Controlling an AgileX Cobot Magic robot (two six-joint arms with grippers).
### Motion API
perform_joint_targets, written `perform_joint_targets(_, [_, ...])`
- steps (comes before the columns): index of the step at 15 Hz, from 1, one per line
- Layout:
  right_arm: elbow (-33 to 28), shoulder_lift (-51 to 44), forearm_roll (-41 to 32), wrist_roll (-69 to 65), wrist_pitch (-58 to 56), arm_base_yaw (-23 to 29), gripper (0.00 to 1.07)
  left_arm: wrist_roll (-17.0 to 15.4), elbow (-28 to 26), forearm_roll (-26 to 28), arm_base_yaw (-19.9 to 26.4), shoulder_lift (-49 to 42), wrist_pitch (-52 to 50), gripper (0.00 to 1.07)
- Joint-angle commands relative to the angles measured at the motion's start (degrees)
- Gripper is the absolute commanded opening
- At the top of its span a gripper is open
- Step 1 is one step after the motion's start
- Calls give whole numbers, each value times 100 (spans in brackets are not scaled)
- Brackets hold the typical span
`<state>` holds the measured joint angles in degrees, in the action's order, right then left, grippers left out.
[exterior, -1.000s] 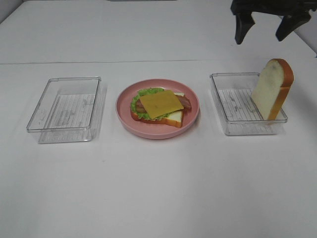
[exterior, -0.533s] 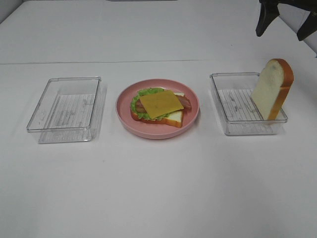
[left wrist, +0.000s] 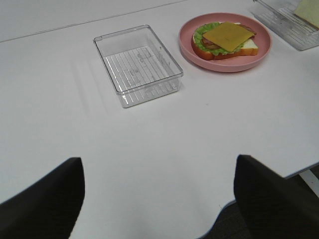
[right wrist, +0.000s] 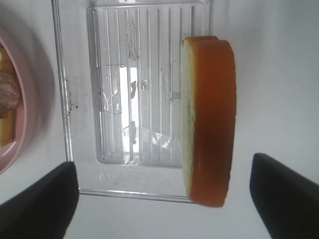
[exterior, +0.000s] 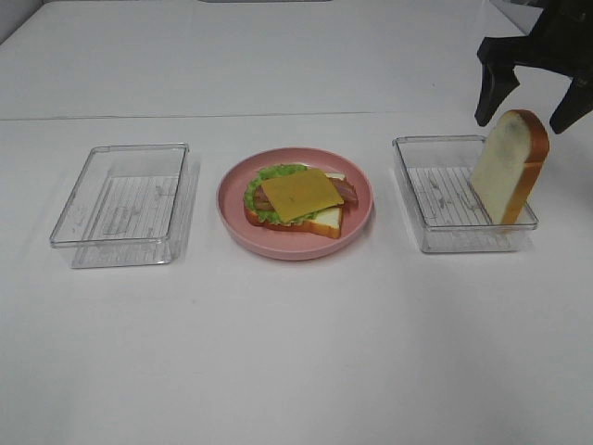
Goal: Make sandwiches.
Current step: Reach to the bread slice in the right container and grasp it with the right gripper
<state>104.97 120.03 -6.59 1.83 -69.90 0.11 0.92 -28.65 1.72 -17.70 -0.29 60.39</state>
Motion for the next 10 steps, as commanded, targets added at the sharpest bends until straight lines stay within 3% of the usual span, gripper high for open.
perform_joint_targets(1, [-46, 229, -34, 69, 6, -17, 87, -6, 11, 40, -23, -132, -52, 78])
perform_joint_targets(3, [-46, 286, -34, 63, 183, -17, 84, -6, 11, 40, -23, -132, -52, 78])
perform_joint_targets(4, [-46, 286, -34, 52, 218, -17, 77, -6, 11, 40, -23, -132, -52, 78])
perform_joint_targets(5, [-46, 286, -34, 52, 212, -17, 61, -6, 11, 40, -23, -132, -52, 78])
perform_joint_targets(10, [-46, 286, -34, 63, 178, -17, 8, -6, 11, 40, -23, -132, -52, 78])
